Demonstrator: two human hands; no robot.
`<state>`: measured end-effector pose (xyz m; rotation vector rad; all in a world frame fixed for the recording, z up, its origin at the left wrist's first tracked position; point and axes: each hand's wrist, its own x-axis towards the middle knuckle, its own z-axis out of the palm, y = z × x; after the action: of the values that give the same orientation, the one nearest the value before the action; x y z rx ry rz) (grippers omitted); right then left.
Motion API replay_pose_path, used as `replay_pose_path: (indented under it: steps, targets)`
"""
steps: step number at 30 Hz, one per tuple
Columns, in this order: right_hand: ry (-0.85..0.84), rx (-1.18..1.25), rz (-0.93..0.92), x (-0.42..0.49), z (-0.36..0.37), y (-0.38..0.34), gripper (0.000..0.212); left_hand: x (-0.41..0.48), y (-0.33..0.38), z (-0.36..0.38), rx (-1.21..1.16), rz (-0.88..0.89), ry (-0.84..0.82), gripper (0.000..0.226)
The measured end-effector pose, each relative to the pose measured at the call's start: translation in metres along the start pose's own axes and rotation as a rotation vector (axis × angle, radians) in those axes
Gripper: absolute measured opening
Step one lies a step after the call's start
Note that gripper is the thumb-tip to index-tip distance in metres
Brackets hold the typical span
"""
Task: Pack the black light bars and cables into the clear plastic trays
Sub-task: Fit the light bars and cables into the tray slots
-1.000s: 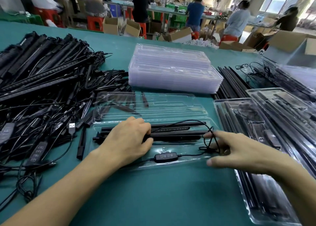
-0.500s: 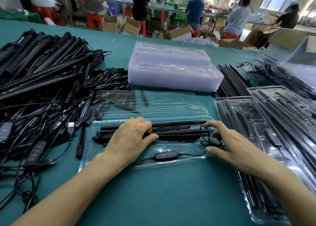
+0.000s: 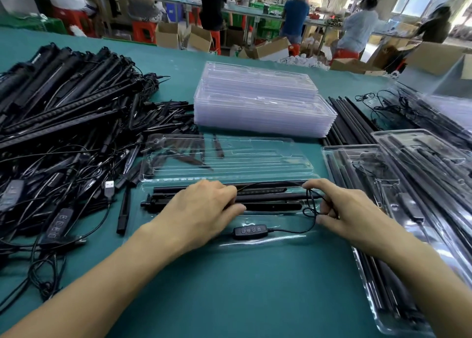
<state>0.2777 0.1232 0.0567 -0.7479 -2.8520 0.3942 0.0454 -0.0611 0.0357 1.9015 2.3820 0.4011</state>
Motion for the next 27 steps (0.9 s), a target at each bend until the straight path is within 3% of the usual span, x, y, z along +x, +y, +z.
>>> replay_pose_path:
  steps: [4, 10, 14, 18, 23, 27]
  targets:
    - [-0.018, 0.125, 0.005, 0.0, 0.0, 0.002, 0.053, -0.008, -0.008, 0.0, -0.049, 0.037, -0.051, 0.067]
    - [-0.066, 0.11, 0.062, 0.001, 0.01, 0.004, 0.062, -0.012, -0.026, -0.003, -0.246, 0.178, -0.085, 0.028]
    - [-0.078, 0.102, 0.054, 0.002, 0.013, 0.006, 0.083, -0.012, -0.03, -0.002, -0.162, 0.231, -0.155, 0.019]
    - [-0.052, -0.055, 0.023, 0.007, 0.013, 0.005, 0.082, -0.018, -0.024, 0.001, 0.088, 0.282, -0.172, 0.036]
    - [-0.056, -0.043, 0.007, 0.008, 0.012, 0.009, 0.081, -0.029, -0.02, -0.008, 0.337, 0.416, 0.029, 0.022]
    - [-0.057, -0.015, 0.034, 0.008, 0.013, 0.009, 0.092, -0.032, -0.017, -0.011, 0.348, 0.416, 0.018, 0.022]
